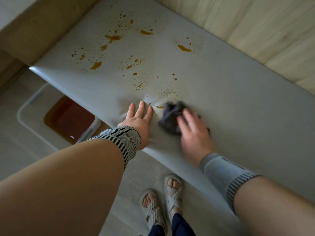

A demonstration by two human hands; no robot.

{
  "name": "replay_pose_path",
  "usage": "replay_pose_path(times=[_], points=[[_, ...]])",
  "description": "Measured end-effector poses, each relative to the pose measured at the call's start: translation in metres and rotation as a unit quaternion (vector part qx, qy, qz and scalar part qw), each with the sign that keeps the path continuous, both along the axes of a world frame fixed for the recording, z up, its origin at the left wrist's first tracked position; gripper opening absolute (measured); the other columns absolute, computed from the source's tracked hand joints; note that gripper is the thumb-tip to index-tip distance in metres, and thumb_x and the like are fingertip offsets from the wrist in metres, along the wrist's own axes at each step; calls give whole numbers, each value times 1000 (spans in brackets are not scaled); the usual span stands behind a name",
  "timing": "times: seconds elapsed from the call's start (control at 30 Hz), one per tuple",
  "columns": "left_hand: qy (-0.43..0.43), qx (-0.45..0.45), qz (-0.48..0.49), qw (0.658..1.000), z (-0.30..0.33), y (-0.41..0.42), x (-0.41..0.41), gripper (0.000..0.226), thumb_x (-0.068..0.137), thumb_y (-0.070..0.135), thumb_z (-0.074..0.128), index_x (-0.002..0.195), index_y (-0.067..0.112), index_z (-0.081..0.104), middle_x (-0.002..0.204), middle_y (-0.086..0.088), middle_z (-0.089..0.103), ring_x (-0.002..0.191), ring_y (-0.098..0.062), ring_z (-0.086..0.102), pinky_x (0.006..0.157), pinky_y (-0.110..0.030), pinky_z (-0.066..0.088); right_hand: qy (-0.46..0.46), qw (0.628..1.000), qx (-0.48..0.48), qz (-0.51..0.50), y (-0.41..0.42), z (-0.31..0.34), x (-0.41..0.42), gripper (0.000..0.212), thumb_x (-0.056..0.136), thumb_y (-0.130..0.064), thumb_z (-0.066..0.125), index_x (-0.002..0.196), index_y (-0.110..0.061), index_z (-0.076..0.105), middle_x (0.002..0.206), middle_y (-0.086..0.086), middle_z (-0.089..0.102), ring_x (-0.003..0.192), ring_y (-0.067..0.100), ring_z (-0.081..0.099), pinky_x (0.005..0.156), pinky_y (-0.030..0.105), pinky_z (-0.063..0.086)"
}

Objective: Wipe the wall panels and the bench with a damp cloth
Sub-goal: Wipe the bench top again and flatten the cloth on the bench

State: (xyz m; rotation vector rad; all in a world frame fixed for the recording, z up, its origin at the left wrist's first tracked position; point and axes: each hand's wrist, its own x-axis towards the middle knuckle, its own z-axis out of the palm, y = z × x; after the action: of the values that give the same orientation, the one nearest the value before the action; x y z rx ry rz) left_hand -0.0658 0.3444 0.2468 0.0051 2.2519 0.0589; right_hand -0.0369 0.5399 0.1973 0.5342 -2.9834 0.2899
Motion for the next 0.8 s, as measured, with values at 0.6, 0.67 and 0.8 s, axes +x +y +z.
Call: replay_pose_path(times=[0.6, 0.67, 0.8], points=[[-20, -80, 35, 996, 11, -37, -20, 128, 79, 45, 79, 153, 20, -23, 159, -8, -31, 150, -31, -16, 121, -49, 21, -59, 980, -59, -179, -21, 6, -30, 48, 80, 6, 51, 128, 0, 58, 144, 21, 45, 121, 43, 46, 103, 52, 41], [-23, -88, 28, 995, 9, -37, -21, 129, 79, 43, 79, 153, 20, -24, 159, -9, -31, 150, -32, -16, 121, -48, 21, -22, 992, -59, -110, -43, 6, -7, 46, 80, 0, 48, 123, -4, 62, 137, 22, 52, 118, 44, 49, 99, 53, 43], [-42, -100, 22, 994, 8, -36, -22, 124, 84, 36, 76, 152, 20, -26, 158, -10, -33, 150, -33, -17, 122, -46, 19, -56, 974, -9, 217, -54, 5, 20, 54, 71, -12, 67, 125, -12, 62, 137, 13, 55, 122, 39, 55, 103, 52, 40]])
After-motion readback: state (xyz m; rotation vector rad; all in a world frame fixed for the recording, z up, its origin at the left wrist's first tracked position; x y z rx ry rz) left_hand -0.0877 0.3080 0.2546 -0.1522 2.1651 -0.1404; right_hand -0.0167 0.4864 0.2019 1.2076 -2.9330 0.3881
